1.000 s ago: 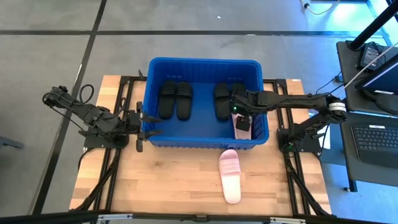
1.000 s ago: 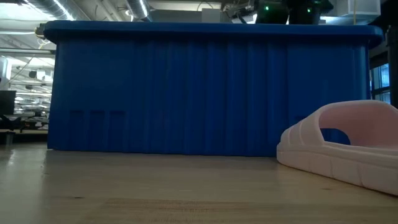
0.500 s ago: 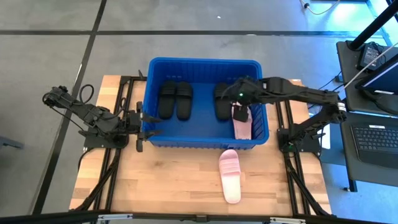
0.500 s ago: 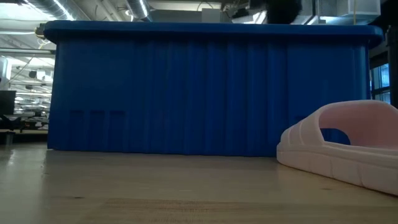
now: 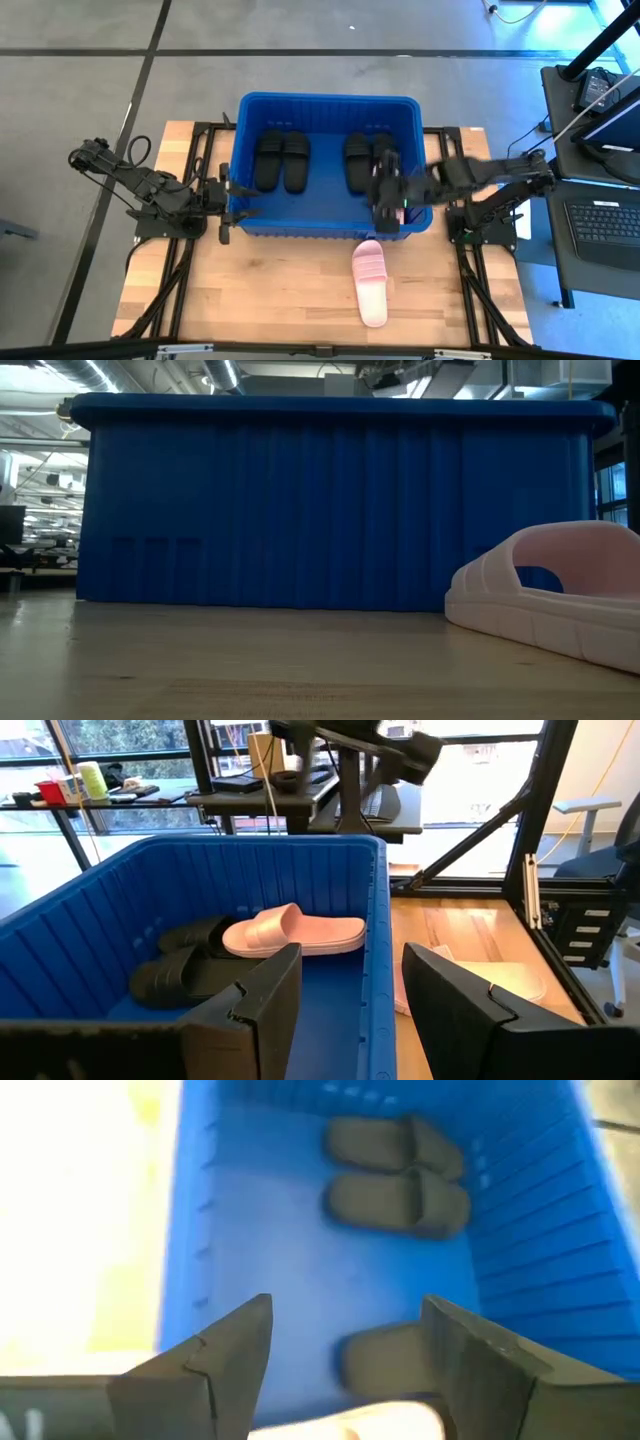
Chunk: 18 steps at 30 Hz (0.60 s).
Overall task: Pick and place slides into bin
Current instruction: Put the pink slide into the blue bin
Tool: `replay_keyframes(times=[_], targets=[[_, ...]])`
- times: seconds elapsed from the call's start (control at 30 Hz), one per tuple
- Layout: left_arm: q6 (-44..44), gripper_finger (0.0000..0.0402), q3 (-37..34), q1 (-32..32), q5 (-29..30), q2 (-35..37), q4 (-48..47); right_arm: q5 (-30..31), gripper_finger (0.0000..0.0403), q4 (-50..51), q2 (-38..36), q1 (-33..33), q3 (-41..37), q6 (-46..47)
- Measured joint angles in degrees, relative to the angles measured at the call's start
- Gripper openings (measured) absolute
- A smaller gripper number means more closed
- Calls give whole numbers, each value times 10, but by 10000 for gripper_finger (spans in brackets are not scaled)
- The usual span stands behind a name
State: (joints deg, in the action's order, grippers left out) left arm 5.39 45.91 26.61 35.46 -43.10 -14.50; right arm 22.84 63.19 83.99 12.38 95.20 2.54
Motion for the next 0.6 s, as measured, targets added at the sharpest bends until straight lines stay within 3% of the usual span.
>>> replay_keyframes(times=[0.23, 0.6], targets=[[1, 171, 0, 0, 0, 0, 0, 50, 255, 53, 43, 128, -1, 116], [2, 171, 0, 0, 0, 0, 0, 52, 255, 120, 153, 283, -1, 362]])
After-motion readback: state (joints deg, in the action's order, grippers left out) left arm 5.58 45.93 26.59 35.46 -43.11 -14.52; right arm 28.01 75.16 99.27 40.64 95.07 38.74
